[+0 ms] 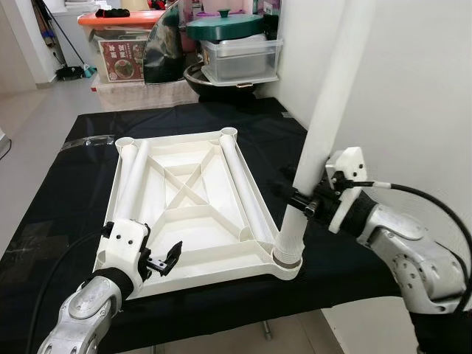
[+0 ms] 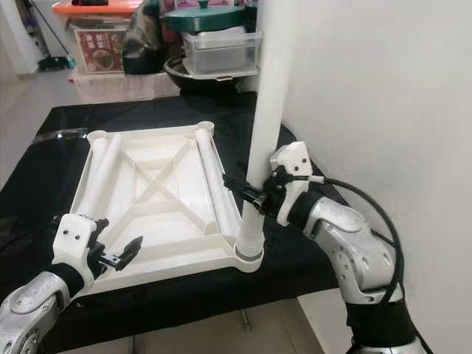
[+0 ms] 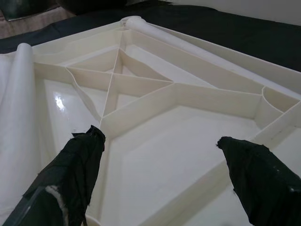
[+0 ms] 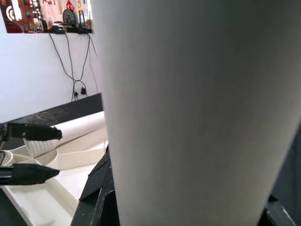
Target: Building children table
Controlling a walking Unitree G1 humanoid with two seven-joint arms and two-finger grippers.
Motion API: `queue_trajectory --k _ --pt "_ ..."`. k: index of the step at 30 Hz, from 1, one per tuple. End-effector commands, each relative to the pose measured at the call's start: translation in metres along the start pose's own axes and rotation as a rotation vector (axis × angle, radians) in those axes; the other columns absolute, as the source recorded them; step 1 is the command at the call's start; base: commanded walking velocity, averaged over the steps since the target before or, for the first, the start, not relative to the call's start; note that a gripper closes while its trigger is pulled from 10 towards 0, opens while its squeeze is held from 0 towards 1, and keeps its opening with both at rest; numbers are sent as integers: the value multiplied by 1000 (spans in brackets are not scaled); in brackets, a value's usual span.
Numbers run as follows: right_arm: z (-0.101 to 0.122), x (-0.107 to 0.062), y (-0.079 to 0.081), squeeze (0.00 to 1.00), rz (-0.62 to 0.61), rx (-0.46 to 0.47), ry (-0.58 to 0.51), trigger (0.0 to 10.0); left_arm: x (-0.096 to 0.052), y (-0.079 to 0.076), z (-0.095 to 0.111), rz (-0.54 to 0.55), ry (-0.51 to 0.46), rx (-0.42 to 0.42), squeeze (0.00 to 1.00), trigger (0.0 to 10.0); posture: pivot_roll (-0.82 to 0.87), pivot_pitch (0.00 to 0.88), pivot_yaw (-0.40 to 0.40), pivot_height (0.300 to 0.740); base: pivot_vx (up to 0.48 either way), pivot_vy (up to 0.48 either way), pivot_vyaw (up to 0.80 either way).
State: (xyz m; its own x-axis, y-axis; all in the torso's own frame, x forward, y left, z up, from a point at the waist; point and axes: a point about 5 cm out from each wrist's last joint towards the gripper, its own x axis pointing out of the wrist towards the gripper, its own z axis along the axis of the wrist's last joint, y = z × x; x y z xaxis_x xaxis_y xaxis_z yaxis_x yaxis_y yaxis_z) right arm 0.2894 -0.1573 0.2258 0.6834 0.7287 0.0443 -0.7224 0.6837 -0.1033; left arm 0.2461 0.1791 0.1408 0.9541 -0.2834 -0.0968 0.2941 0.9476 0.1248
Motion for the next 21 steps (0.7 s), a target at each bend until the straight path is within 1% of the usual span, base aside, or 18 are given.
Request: queue_trajectory --k 1,3,5,11,14,21 --pt "-12 1 4 0 0 20 49 0 1 1 -2 14 9 5 0 10000 14 0 -7 740 0 0 0" --pt "-14 1 6 0 -2 23 55 0 1 1 -3 16 9 4 0 10000 14 0 -7 740 0 0 0" --pt "-20 -1 10 0 -8 16 83 0 0 2 -5 24 13 2 0 10000 14 0 -7 740 0 0 0" --pt "-26 -5 10 0 -43 6 119 0 1 3 -6 31 14 2 0 10000 2 0 -8 740 0 0 0" --pt "-29 -8 11 0 -62 17 124 0 2 4 -7 37 14 -1 0 10000 -5 0 -4 740 0 0 0" --pt "-38 -5 29 0 -91 88 107 0 5 4 -7 42 13 -4 0 10000 -4 0 -3 740 0 0 0"
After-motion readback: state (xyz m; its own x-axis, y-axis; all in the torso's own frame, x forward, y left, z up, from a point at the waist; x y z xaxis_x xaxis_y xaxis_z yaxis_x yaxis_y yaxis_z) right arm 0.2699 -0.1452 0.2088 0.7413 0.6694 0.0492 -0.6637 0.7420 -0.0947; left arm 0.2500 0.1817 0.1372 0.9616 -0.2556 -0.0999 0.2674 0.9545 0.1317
